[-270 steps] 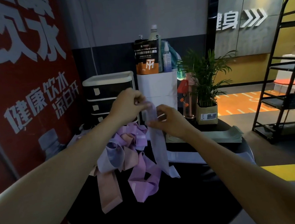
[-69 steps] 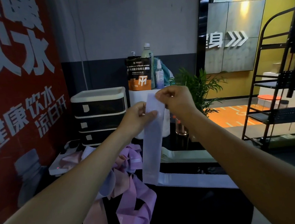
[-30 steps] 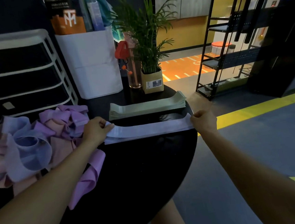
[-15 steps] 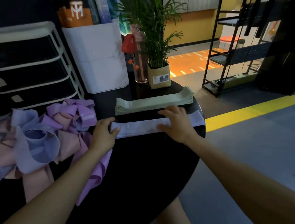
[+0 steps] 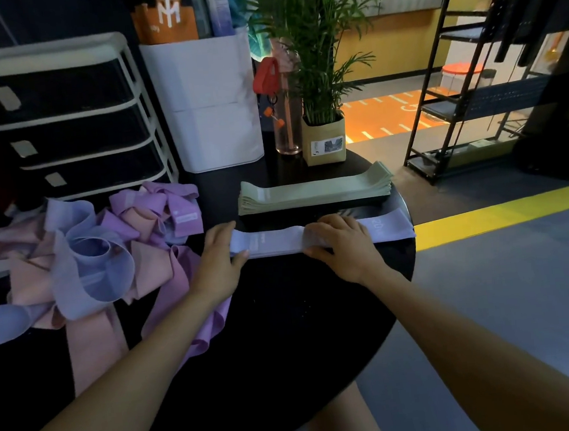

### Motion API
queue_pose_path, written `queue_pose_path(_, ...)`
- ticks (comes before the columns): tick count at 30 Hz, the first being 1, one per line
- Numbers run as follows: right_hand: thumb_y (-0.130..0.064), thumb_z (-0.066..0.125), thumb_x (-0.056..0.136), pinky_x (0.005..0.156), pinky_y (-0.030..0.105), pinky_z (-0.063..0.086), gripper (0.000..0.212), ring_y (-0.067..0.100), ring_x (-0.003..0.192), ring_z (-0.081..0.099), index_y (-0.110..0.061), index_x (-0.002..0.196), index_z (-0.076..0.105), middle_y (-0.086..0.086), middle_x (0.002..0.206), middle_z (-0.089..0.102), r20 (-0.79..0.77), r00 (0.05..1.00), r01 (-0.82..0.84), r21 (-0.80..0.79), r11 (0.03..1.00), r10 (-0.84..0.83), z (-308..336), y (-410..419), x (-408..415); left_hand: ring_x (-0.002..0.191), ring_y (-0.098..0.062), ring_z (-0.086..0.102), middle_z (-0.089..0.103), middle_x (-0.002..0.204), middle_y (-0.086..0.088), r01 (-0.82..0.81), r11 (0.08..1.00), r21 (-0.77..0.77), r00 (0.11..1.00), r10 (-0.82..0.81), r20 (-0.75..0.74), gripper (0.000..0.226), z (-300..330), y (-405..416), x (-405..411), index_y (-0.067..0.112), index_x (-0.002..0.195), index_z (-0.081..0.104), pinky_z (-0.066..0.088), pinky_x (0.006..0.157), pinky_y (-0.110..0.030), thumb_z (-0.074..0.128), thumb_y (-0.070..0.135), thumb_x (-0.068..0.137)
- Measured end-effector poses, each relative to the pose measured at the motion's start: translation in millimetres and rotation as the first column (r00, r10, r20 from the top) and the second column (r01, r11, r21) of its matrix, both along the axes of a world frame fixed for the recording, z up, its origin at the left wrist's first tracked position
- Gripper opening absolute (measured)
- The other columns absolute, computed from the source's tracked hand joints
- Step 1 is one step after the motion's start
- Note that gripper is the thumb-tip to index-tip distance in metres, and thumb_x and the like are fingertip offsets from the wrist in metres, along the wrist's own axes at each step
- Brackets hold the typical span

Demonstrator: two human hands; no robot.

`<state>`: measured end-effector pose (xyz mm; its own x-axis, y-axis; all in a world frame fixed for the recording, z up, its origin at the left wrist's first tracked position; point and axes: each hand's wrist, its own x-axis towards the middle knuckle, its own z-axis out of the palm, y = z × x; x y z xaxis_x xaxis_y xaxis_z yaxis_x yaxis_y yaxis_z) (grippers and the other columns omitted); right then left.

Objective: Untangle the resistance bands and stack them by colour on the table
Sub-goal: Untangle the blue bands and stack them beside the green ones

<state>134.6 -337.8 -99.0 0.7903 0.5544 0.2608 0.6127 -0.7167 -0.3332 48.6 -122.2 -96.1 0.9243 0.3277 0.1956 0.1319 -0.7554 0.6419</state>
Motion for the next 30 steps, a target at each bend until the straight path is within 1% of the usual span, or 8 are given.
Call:
queue_pose_path(5,-0.044,0.053,0.090,0.106,0.037,0.025,0.042,0.021,0.128,0.039,-0.030,0.130,0.050,-0.005,0.136,0.047,0.026,1.000,-0.015,0.027,1.000,0.015,-2,0,-1,0.141,-0.016,0.024,0.020,0.155,-0.003,0.063,0.998,0.005,0.998,-0.063,-0.019,0.055,0,-1,-1,0.009,0.146,0.028,0.013,0.100,-0.008,0.050,0.012,0.095)
queue_pose_path(9,-0.045,0.050,0.092,0.111,0.038,0.021,0.044,0.017,0.136,0.032,-0.030,0.133,0.047,-0.008,0.143,0.043,0.032,0.999,-0.015,0.003,1.000,0.015,-1,1,-1,0.143,-0.015,0.020,0.013,0.157,0.001,0.054,0.999,-0.002,0.997,-0.054,-0.055,0.056,-1,-3,-2,0.012,0.149,0.020,0.016,0.108,-0.018,0.044,0.013,0.098)
queue_pose_path(14,-0.046,0.047,0.093,0.114,0.041,0.018,0.045,0.017,0.141,0.026,-0.032,0.135,0.045,-0.008,0.147,0.039,0.017,1.000,-0.018,-0.014,1.000,0.019,-4,1,0,0.142,-0.017,0.021,0.012,0.158,0.001,0.047,0.999,0.008,0.996,-0.046,-0.081,0.055,-1,-4,-1,0.012,0.148,0.021,0.019,0.109,-0.021,0.042,0.013,0.098)
queue_pose_path(20,-0.045,0.048,0.093,0.116,0.047,0.014,0.045,0.017,0.140,0.027,-0.030,0.135,0.045,-0.006,0.148,0.036,-0.035,0.999,-0.002,-0.034,0.999,0.001,2,4,-1,0.139,-0.020,0.028,0.026,0.153,-0.007,0.025,0.999,-0.044,0.998,-0.027,-0.049,0.052,12,2,1,0.008,0.144,0.031,0.020,0.110,-0.023,0.048,0.009,0.095)
queue_pose_path(24,-0.043,0.049,0.093,0.110,0.040,0.022,0.043,0.019,0.131,0.037,-0.026,0.132,0.049,-0.002,0.141,0.043,0.000,1.000,-0.018,-0.012,1.000,0.018,20,33,-4,0.128,-0.021,0.042,0.043,0.139,-0.009,0.004,1.000,0.010,0.999,-0.004,0.041,0.042,30,16,-3,0.008,0.134,0.045,0.025,0.101,-0.016,0.050,0.006,0.093)
queue_pose_path(25,-0.041,0.050,0.093,0.107,0.040,0.026,0.042,0.021,0.129,0.039,-0.024,0.132,0.050,0.000,0.138,0.045,-0.009,0.999,-0.039,0.006,0.999,0.039,26,45,-6,0.125,-0.022,0.044,0.047,0.135,-0.010,-0.013,0.999,0.031,0.998,0.012,0.063,0.039,35,22,-5,0.008,0.130,0.050,0.027,0.100,-0.017,0.052,0.006,0.091)
queue_pose_path(28,-0.031,0.056,0.091,0.100,0.041,0.038,0.039,0.028,0.120,0.045,-0.016,0.127,0.055,0.008,0.128,0.050,-0.034,0.992,-0.120,0.081,0.990,0.123,39,85,-13,0.114,-0.026,0.052,0.055,0.122,-0.011,-0.090,0.986,0.143,0.987,0.069,0.144,0.033,46,44,-16,0.009,0.117,0.060,0.037,0.097,-0.030,0.057,0.002,0.085)
queue_pose_path(30,-0.026,0.059,0.089,0.097,0.040,0.040,0.038,0.031,0.117,0.047,-0.012,0.125,0.057,0.012,0.124,0.053,-0.042,0.983,-0.174,0.110,0.979,0.180,44,113,-21,0.108,-0.026,0.053,0.055,0.117,-0.009,-0.161,0.968,0.194,0.974,0.124,0.191,0.032,54,58,-30,0.011,0.112,0.063,0.042,0.090,-0.035,0.056,0.000,0.083)
